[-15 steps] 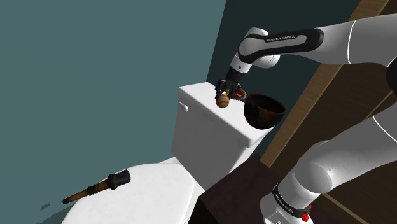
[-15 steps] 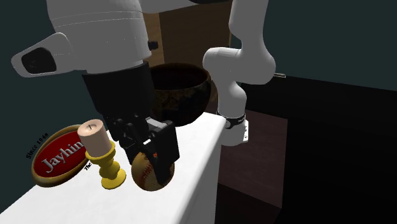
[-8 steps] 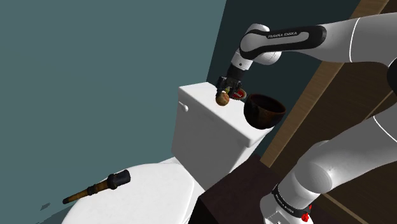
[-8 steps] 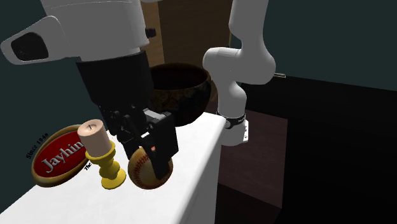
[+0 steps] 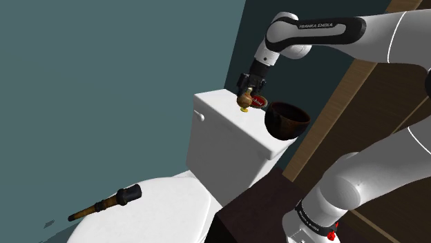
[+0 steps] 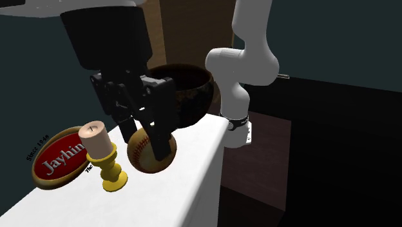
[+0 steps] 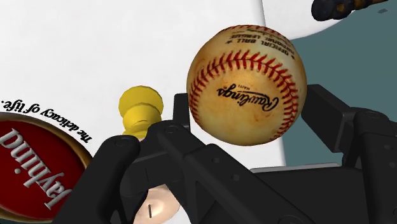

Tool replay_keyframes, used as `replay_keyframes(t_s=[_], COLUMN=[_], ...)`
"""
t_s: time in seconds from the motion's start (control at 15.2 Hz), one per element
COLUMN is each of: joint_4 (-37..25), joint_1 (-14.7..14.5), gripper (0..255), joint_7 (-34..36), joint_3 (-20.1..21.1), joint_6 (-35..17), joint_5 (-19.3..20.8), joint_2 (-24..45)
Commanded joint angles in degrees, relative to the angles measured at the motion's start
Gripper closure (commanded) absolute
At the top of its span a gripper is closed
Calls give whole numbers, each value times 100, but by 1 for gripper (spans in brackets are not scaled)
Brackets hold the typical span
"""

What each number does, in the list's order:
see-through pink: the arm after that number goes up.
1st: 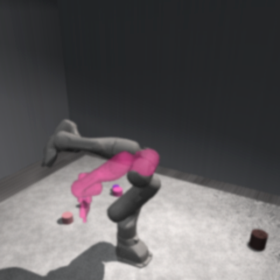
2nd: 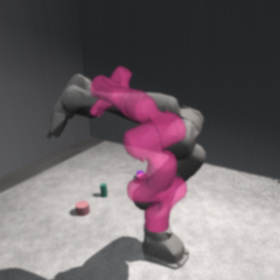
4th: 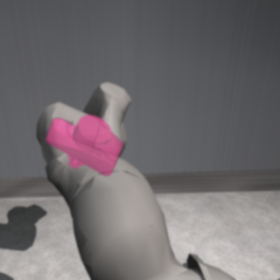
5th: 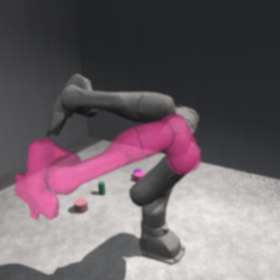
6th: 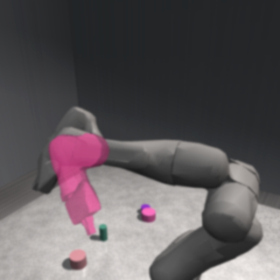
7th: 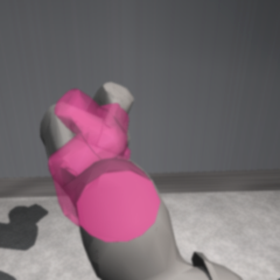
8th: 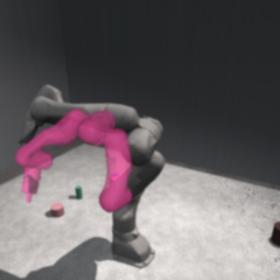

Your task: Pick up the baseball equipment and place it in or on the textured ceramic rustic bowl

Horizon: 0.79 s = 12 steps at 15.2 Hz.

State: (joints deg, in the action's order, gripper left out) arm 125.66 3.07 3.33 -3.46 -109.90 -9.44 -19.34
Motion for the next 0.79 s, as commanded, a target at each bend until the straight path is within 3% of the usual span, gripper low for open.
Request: replay_keyframes(t_s=[0.0,0.73], joint_4=[-160,-1027], joint_1=[9,10], gripper=[255,255], joint_7=[4,133], joint_3=[-16,-25], joint_6=[153,986], joint_5=[12,47], joint_2=[10,36])
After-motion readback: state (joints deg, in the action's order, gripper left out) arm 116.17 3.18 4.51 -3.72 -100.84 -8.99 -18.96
